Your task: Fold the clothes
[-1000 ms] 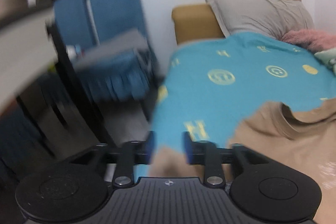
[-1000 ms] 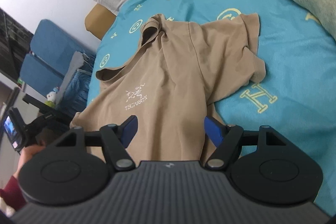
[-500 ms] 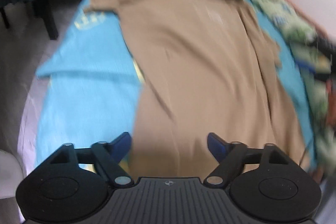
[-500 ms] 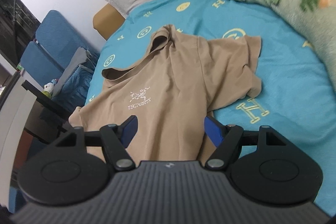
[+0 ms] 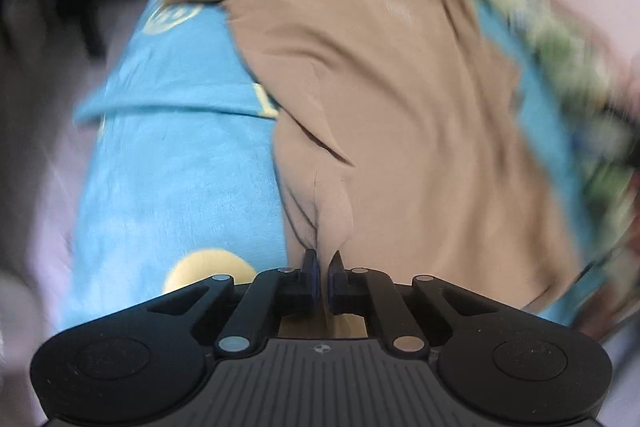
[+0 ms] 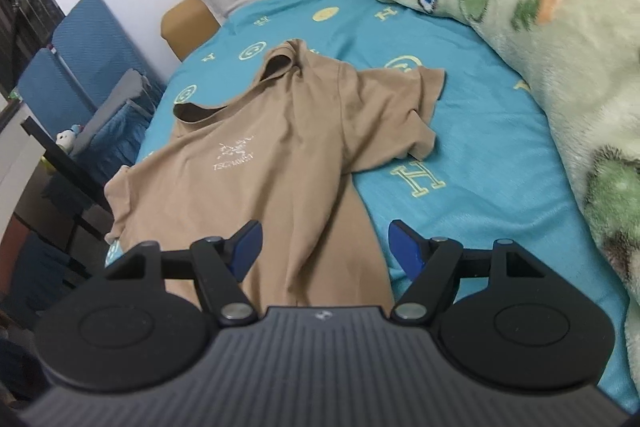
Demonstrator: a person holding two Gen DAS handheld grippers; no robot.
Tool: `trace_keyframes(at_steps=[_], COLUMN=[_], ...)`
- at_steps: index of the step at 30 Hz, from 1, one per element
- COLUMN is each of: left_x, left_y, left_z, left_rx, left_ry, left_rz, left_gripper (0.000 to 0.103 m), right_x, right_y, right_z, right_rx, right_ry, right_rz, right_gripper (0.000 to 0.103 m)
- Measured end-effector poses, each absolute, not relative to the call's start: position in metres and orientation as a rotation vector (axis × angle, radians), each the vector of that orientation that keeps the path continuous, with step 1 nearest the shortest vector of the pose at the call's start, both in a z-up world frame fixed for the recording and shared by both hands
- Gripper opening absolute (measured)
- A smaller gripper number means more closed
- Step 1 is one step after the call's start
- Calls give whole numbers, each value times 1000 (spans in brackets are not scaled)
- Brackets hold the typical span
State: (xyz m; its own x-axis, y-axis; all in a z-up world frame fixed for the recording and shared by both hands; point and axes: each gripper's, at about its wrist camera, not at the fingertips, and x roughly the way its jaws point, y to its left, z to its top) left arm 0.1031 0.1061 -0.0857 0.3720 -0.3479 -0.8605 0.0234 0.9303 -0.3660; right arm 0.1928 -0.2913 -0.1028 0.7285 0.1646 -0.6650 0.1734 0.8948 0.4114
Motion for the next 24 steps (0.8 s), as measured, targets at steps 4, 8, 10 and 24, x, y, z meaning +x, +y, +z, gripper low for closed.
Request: trace_keyframes(at_steps=[4,8,10,24], left_x=[114,116,118,112], left_y=[171,186,189,123], left_z=[-89,-97,-97,-47], left_rx=[-676,-563,-550,-187], left_ry=[1143,1164,1139,880], left_rz=[-125,62,73,24], left_gripper=[5,5,8,83], right_x=[194,195,195,181], right_y=[-291,-286,-286,-289], right_z=[-102,-101,-100,-79], right_rx=[467,436,423,432], right_ry=[750,742,738,672], right_rz=[-12,-8,-9,16], right_gripper=[72,72,72,72])
